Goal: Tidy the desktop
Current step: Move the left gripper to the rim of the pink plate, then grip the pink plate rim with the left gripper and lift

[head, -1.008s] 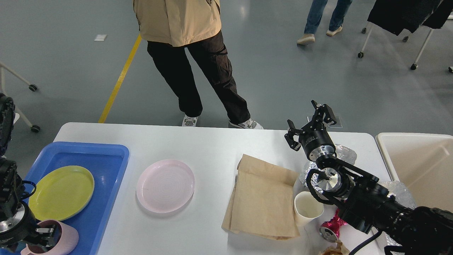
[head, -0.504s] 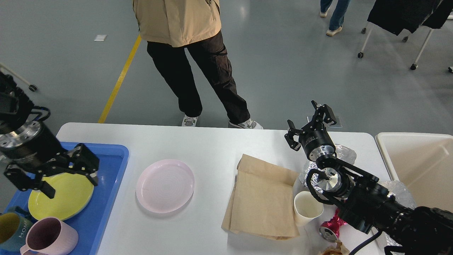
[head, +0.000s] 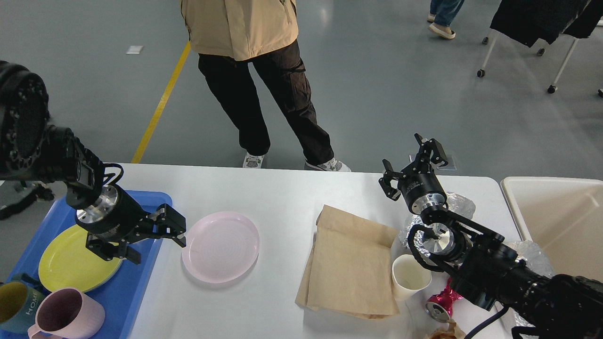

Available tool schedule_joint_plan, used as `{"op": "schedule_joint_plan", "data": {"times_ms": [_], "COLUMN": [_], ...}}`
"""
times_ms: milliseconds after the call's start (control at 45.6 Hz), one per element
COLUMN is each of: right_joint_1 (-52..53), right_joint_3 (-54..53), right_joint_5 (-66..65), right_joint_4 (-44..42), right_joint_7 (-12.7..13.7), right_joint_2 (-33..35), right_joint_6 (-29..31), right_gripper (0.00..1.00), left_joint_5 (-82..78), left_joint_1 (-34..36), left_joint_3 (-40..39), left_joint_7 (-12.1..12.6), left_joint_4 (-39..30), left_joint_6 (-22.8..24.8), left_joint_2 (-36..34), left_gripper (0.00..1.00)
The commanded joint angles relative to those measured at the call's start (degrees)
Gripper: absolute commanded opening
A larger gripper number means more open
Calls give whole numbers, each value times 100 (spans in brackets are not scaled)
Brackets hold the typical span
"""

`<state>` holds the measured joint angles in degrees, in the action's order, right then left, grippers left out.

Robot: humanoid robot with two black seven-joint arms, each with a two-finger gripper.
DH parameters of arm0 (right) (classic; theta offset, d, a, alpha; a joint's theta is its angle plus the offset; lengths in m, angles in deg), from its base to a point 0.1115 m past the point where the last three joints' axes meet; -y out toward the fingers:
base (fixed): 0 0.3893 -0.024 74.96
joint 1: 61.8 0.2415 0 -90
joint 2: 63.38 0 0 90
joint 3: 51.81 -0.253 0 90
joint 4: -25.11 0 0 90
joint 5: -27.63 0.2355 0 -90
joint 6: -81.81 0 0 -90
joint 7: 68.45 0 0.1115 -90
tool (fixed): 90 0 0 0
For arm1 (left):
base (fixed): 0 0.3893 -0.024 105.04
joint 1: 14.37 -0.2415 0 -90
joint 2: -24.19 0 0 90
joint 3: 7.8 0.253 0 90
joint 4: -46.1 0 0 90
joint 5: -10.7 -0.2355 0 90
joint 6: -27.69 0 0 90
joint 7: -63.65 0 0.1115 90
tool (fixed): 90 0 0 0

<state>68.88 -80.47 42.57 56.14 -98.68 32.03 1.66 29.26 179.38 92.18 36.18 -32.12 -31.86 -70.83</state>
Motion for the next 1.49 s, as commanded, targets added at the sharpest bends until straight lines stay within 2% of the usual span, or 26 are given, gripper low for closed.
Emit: {"op": "schedule_joint_plan", "data": {"times_ms": [0, 44, 88, 175, 285, 416, 548, 723, 877, 1008, 1206, 1381, 1469], "right_joint_1": [1, 1, -7, 1, 1, 1, 1, 1, -8, -8, -8, -7, 1], "right_joint_3": [0, 0, 0, 0, 0, 0, 0, 0, 0, 0, 0, 0, 0], "right_joint_5": [0, 0, 0, 0, 0, 0, 0, 0, 0, 0, 9, 0, 0], "right_joint_4": [0, 0, 0, 0, 8, 8, 8, 8, 8, 0, 0, 8, 8], "right_joint_7": [0, 0, 0, 0, 0, 0, 0, 0, 0, 0, 0, 0, 0], "right_joint_2": [3, 3, -5, 3, 3, 3, 3, 3, 3, 3, 3, -5, 3], "right_joint_6": [0, 0, 0, 0, 0, 0, 0, 0, 0, 0, 0, 0, 0], "right_gripper": [100, 100, 100, 100, 100, 100, 100, 100, 100, 100, 100, 100, 100], "left_joint_5": [1139, 1464, 1711, 1958, 2151, 2266, 2266, 2239, 2195, 2213, 2248, 2257, 2266], "left_joint_1": [-556, -750, -917, -1154, -1366, -1550, -1779, -1814, -2200, -2394, -2456, -2464, -2464], "left_joint_3": [-619, -848, -1050, -1332, -1710, -1859, -1983, -2176, -2238, -2246, -2519, -2519, -2536], "left_joint_7": [987, 1269, 1428, 1464, 1481, 1481, 1481, 1508, 1499, 1455, 1446, 1437, 1429], "left_joint_4": [-9, -9, -18, -53, -53, -53, -9, 35, 175, 246, 307, 325, 351], "left_joint_6": [-1153, -1592, -2032, -2797, -3203, -3291, -3326, -3361, -3563, -3879, -4214, -4267, -4267], "left_joint_2": [26, 88, 167, 237, 229, 237, 237, 62, -132, -123, -176, -176, -176], "left_gripper": [96, 96, 96, 96, 96, 95, 89, 89, 88, 73, 66, 63, 53]}}
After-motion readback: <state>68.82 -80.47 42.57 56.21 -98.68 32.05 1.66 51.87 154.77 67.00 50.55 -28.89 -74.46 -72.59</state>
